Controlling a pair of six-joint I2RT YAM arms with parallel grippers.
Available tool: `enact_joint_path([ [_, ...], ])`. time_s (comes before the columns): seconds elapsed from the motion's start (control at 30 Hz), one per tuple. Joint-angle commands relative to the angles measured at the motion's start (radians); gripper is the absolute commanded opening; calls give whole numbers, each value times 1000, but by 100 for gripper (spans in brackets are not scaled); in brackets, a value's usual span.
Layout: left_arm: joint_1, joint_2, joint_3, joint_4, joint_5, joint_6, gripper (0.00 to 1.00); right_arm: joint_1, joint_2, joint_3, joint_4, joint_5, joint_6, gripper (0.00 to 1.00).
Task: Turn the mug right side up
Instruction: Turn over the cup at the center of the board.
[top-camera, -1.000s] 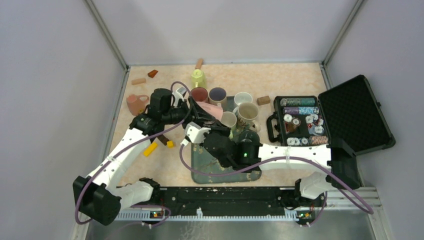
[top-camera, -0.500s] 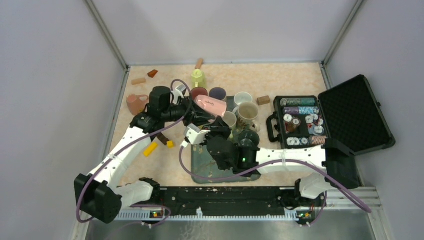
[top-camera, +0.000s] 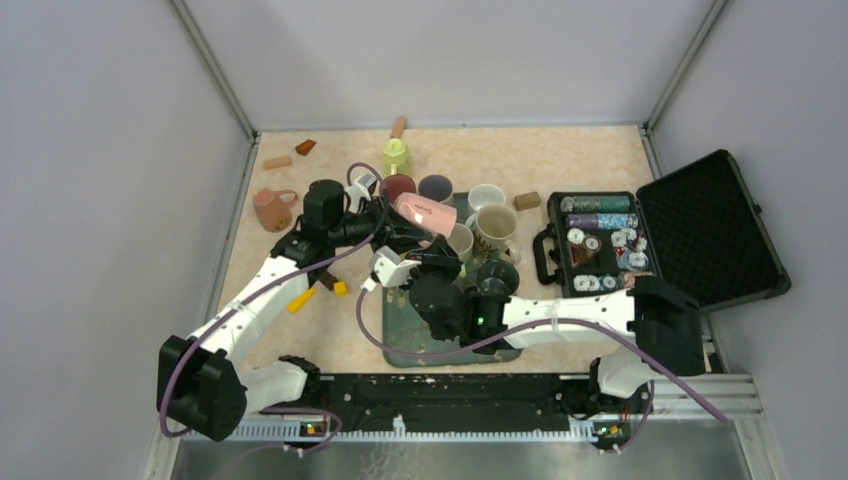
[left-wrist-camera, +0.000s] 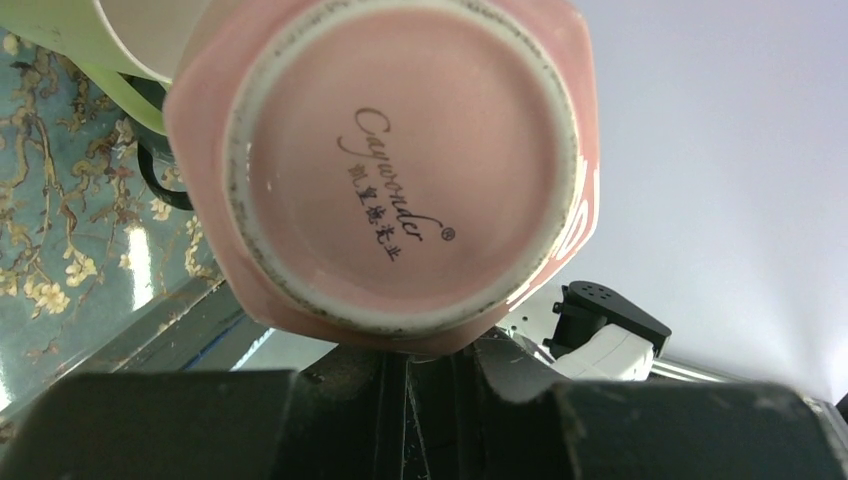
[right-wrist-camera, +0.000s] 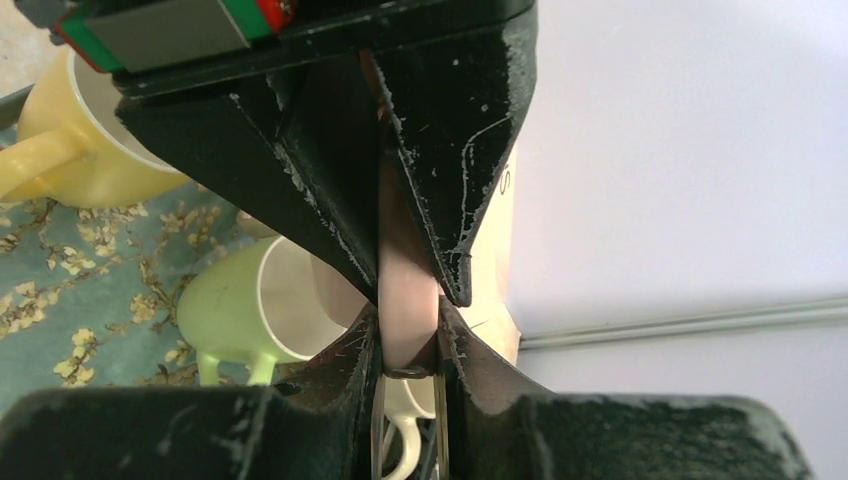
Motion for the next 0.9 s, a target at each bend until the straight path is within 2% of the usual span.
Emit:
enact_joint_path([
  [0.0,8,3,-12,258,-55,-57,0,4,12,9,83,-93,53,15],
  [0.2,10,27,-16,304,-73,-78,0,-15,43,-13,92,-116,47,26],
  [0.4,13,50,-4,272,-81,-38,0,-21,79,-48,136,-97,-3,51],
  [0.63,14,62,0,269,-82,-5,0,-25,48,-71,128,-86,4,62],
  [0.7,17,61,9,269,-82,2,0,-28,20,-64,93,-91,32,65],
  [0.87,27,61,34,264,-86,17,0,-33,-93,-3,-161,-157,237,76],
])
